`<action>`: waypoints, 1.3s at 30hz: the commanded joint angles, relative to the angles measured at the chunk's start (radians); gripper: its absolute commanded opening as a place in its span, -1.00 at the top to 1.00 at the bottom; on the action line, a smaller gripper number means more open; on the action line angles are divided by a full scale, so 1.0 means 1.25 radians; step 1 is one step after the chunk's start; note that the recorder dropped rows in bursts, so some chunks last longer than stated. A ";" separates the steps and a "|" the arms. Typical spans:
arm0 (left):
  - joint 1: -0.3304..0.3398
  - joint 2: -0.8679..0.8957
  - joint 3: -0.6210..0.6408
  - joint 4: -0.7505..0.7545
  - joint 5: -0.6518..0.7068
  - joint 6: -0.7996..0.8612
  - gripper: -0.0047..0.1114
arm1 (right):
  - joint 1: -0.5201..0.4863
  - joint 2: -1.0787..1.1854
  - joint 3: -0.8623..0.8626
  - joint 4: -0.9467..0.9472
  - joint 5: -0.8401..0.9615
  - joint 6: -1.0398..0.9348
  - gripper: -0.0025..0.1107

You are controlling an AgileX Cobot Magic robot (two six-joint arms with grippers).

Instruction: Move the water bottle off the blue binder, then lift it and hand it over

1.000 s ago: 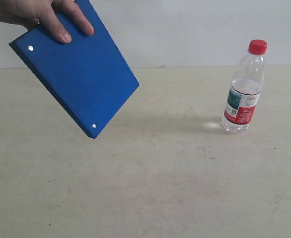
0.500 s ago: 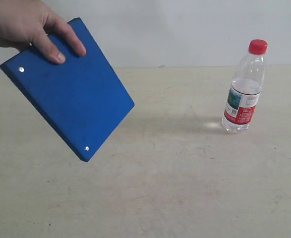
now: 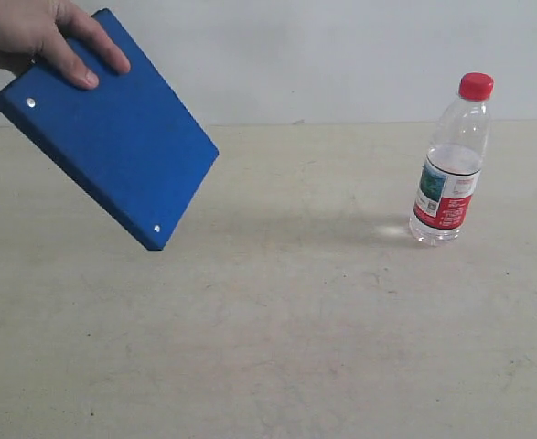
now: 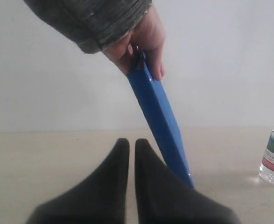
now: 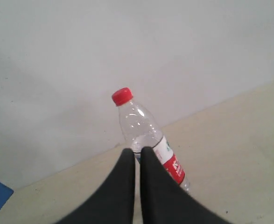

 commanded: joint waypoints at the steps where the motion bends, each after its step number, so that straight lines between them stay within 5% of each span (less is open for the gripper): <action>1: -0.004 -0.002 0.003 -0.006 0.006 -0.005 0.84 | -0.004 -0.026 0.013 0.323 -0.065 -0.062 0.96; 5: -0.004 -0.002 0.003 -0.006 0.006 -0.005 0.84 | -0.004 -0.029 0.013 0.772 -0.162 -0.620 0.96; 7: -0.004 -0.002 0.003 -0.006 0.006 -0.005 0.84 | -0.004 -0.029 0.013 0.997 -0.165 -1.161 0.96; 9: -0.004 -0.002 0.003 -0.006 0.006 -0.005 0.84 | -0.004 -0.029 0.013 1.151 -0.039 -1.596 0.96; 10: -0.004 -0.002 0.003 -0.006 0.006 -0.005 0.84 | -0.004 -0.029 0.013 1.212 0.035 -1.660 0.96; 12: -0.004 -0.002 0.003 -0.006 0.006 -0.005 0.84 | -0.004 -0.038 0.013 1.256 0.306 -1.669 0.96; 14: -0.004 -0.002 0.003 -0.006 0.006 -0.005 0.84 | -0.004 -0.040 0.013 1.269 0.296 -1.791 0.96; 21: -0.004 -0.002 0.003 -0.006 0.005 -0.005 0.84 | -0.004 -0.040 0.013 1.351 0.295 -1.569 0.96; 39: -0.004 -0.002 0.003 -0.006 0.005 -0.005 0.84 | 0.082 -0.040 0.013 1.241 0.333 -1.528 0.96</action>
